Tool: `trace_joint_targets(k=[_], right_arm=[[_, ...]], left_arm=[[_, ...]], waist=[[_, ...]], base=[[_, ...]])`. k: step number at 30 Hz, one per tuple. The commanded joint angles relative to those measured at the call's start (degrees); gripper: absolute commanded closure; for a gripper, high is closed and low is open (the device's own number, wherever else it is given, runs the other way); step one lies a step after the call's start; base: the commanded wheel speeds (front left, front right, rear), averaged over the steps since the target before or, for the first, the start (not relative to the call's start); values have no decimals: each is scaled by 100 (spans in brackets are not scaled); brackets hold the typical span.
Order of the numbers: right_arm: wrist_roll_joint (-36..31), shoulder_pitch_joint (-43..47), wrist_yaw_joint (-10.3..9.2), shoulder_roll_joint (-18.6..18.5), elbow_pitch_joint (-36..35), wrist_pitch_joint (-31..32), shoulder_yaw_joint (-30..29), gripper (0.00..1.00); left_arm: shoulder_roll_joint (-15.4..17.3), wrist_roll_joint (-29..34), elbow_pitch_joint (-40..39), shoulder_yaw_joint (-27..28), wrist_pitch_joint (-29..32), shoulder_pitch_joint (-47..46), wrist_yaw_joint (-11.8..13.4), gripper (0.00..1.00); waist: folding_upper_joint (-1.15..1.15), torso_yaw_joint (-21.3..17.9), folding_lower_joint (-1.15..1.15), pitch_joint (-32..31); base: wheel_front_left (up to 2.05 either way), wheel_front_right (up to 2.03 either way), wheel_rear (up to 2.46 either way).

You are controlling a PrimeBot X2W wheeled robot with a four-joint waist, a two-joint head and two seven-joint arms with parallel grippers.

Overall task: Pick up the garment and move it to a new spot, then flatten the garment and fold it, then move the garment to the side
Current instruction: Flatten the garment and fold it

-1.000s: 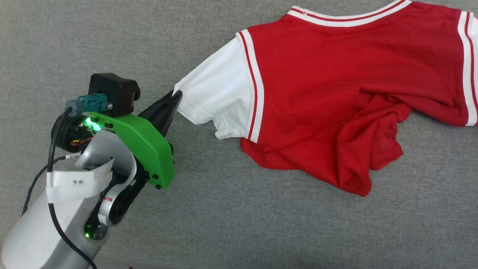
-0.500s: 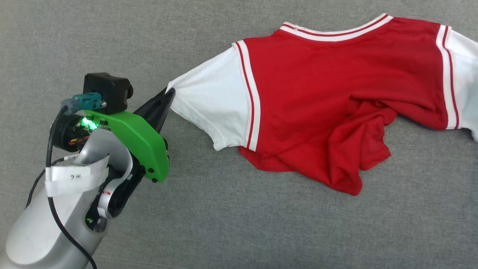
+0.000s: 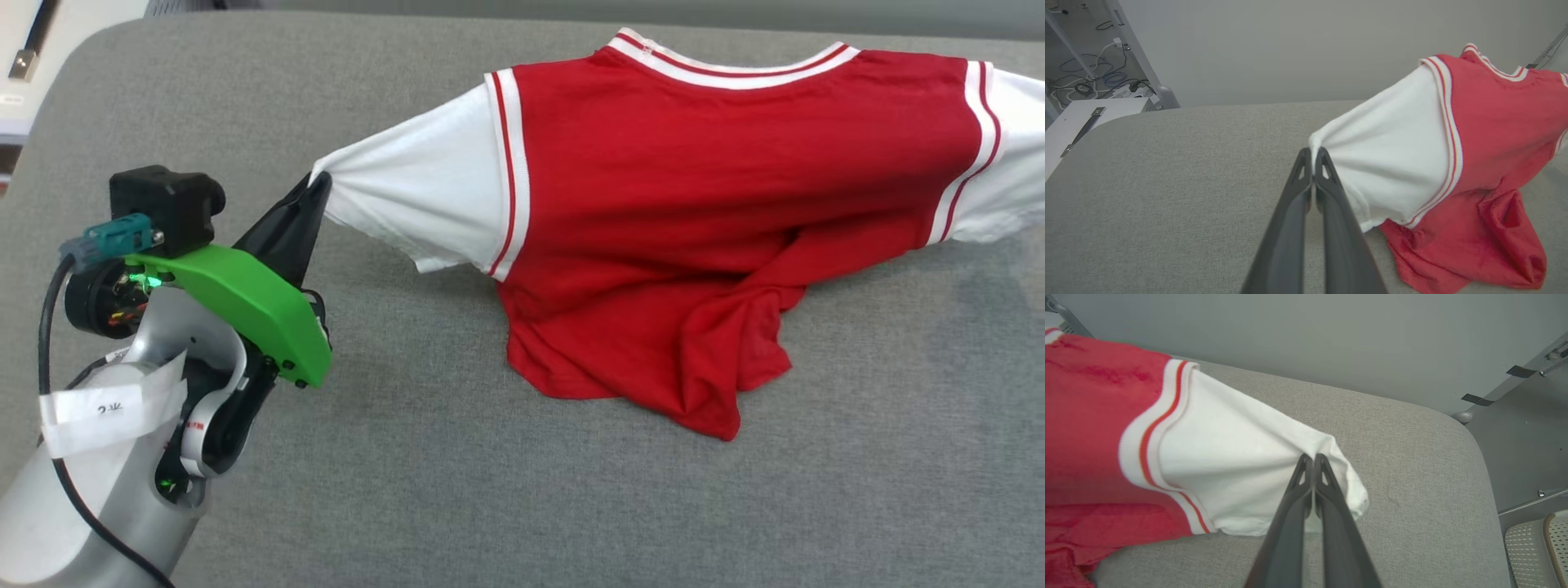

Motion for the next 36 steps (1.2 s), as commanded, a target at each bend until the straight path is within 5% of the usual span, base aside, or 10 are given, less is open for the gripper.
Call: trace_joint_targets(k=[1,21,36], right_arm=[[57,103,-5,-82,-44,-103,-14,100],[314,775,-5,-223,-1601,-417,-545,100],[84,670,-5,-120,-2524,-644,-1050,100]], left_arm=[[86,29,-5,91,-80,112,54,100],[461,163,-590,898,-913,528,397,100],[783,270,-1167,1503,-1412,125,353,100]], waist=[[0,-164,0,-470],[0,-401,0,-1454],[0,-470,0,-1168]], base=[[0,0,0],[0,0,0],[0,0,0]])
